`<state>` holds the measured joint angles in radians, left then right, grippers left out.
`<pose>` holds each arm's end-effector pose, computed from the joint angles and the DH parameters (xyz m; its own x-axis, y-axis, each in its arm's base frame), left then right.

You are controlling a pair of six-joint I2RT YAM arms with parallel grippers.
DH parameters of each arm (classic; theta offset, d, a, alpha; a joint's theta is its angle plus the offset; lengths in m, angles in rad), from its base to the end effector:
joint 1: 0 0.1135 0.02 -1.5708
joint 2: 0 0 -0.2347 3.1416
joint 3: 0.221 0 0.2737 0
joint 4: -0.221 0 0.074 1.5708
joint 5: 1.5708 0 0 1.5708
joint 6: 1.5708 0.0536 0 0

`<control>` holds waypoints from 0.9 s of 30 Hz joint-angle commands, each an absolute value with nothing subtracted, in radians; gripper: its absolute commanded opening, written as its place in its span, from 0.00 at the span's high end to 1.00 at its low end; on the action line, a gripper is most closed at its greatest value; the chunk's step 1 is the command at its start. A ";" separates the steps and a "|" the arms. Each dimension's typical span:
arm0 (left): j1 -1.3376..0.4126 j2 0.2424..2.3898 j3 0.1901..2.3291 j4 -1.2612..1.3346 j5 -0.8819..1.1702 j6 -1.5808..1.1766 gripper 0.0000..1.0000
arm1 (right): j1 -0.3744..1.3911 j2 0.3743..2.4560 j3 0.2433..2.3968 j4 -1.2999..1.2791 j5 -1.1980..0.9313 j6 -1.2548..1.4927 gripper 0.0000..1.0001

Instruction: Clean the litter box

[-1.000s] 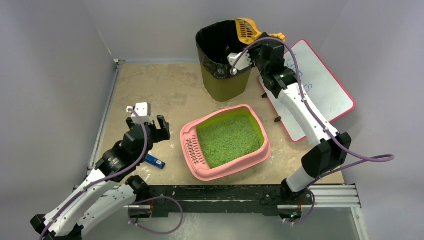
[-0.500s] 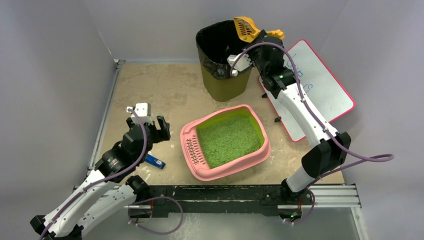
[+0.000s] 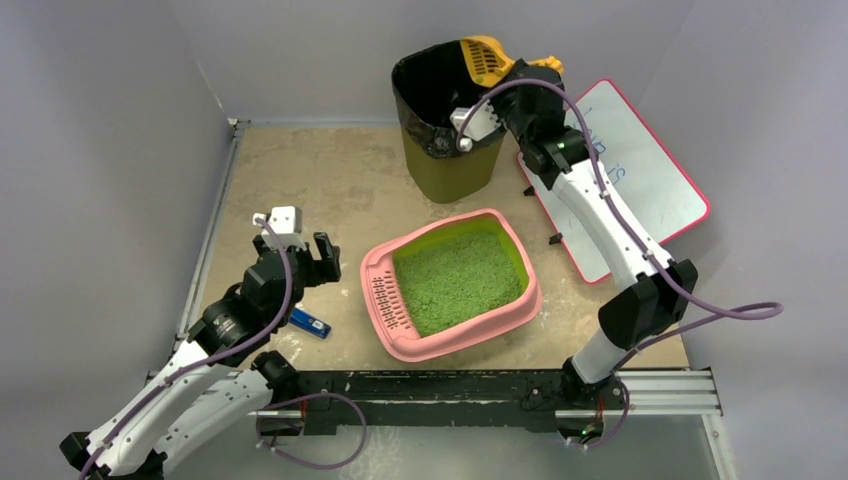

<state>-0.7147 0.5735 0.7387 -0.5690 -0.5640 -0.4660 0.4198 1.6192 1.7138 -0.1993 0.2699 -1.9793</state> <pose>0.1593 -0.1003 0.2971 -0.3472 -0.2015 -0.9159 0.0298 0.9738 -0.2255 0.3862 0.1567 0.4197 0.1762 -0.8900 0.4206 -0.0277 -0.4316 -0.9016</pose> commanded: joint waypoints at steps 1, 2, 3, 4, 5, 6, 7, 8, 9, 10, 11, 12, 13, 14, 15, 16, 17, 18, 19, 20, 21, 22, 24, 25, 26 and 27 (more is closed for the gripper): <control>-0.715 0.575 0.748 -0.520 -0.550 -0.445 0.23 | 0.425 1.626 1.845 -0.208 0.267 -1.951 1.00; -0.716 0.576 0.749 -0.520 -0.548 -0.445 0.23 | 0.426 1.623 1.841 -0.209 0.264 -1.947 1.00; -0.716 0.577 0.750 -0.520 -0.546 -0.445 0.23 | 0.427 1.620 1.831 -0.222 0.272 -1.944 1.00; -0.715 0.576 0.750 -0.521 -0.545 -0.445 0.23 | 0.429 1.617 1.812 -0.229 0.287 -1.948 1.00; -0.716 0.575 0.749 -0.522 -0.545 -0.446 0.23 | 0.428 1.616 1.780 -0.220 0.304 -1.949 1.00; -0.715 0.573 0.749 -0.521 -0.544 -0.447 0.23 | 0.429 1.614 1.749 -0.207 0.314 -1.945 1.00; -0.716 0.572 0.747 -0.519 -0.543 -0.448 0.23 | 0.429 1.614 1.731 -0.210 0.321 -1.941 1.00; -0.716 0.571 0.745 -0.518 -0.543 -0.448 0.24 | 0.428 1.615 1.723 -0.219 0.325 -1.931 1.00; -0.716 0.572 0.743 -0.517 -0.543 -0.448 0.24 | 0.430 1.614 1.722 -0.220 0.322 -1.917 1.00; -0.716 0.574 0.743 -0.517 -0.540 -0.448 0.24 | 0.429 1.614 1.730 -0.221 0.317 -1.902 1.00; -0.716 0.576 0.743 -0.518 -0.536 -0.447 0.24 | 0.430 1.616 1.748 -0.224 0.313 -1.885 1.00; -0.716 0.578 0.743 -0.518 -0.535 -0.445 0.24 | 0.431 1.621 1.776 -0.227 0.314 -1.856 1.00; -0.716 0.582 0.743 -0.516 -0.533 -0.440 0.25 | 0.431 1.631 1.814 -0.239 0.323 -1.810 1.00; -0.715 0.584 0.743 -0.509 -0.530 -0.430 0.25 | 0.432 1.643 1.858 -0.262 0.333 -1.761 1.00; -0.715 0.584 0.740 -0.497 -0.526 -0.418 0.25 | 0.434 1.653 1.895 -0.286 0.341 -1.703 1.00; -0.716 0.586 0.736 -0.483 -0.520 -0.404 0.25 | 0.435 1.650 1.915 -0.305 0.343 -1.646 1.00; -0.715 0.588 0.732 -0.468 -0.515 -0.391 0.25 | 0.437 1.646 1.930 -0.320 0.342 -1.587 1.00; -0.715 0.591 0.731 -0.454 -0.512 -0.381 0.25 | 0.438 1.645 1.953 -0.347 0.328 -1.512 1.00; -0.716 0.598 0.733 -0.444 -0.507 -0.370 0.25 | 0.438 1.645 1.976 -0.387 0.307 -1.449 1.00; -0.716 0.607 0.738 -0.432 -0.492 -0.351 0.25 | 0.437 1.642 1.986 -0.411 0.305 -1.401 1.00; -0.715 0.618 0.746 -0.422 -0.476 -0.328 0.25 | 0.437 1.638 1.984 -0.417 0.318 -1.367 1.00; -0.716 0.633 0.756 -0.411 -0.458 -0.309 0.25 | 0.438 1.635 1.977 -0.418 0.344 -1.339 1.00; -0.715 0.669 0.781 -0.388 -0.417 -0.258 0.25 | 0.439 1.625 1.970 -0.426 0.375 -1.237 1.00; -0.716 0.692 0.796 -0.378 -0.402 -0.231 0.25 | 0.441 1.618 1.965 -0.427 0.383 -1.181 1.00; -0.715 0.717 0.811 -0.370 -0.389 -0.217 0.27 | 0.441 1.608 1.960 -0.426 0.389 -1.111 1.00; -0.716 0.743 0.825 -0.360 -0.374 -0.189 0.29 | 0.440 1.594 1.956 -0.429 0.391 -1.050 1.00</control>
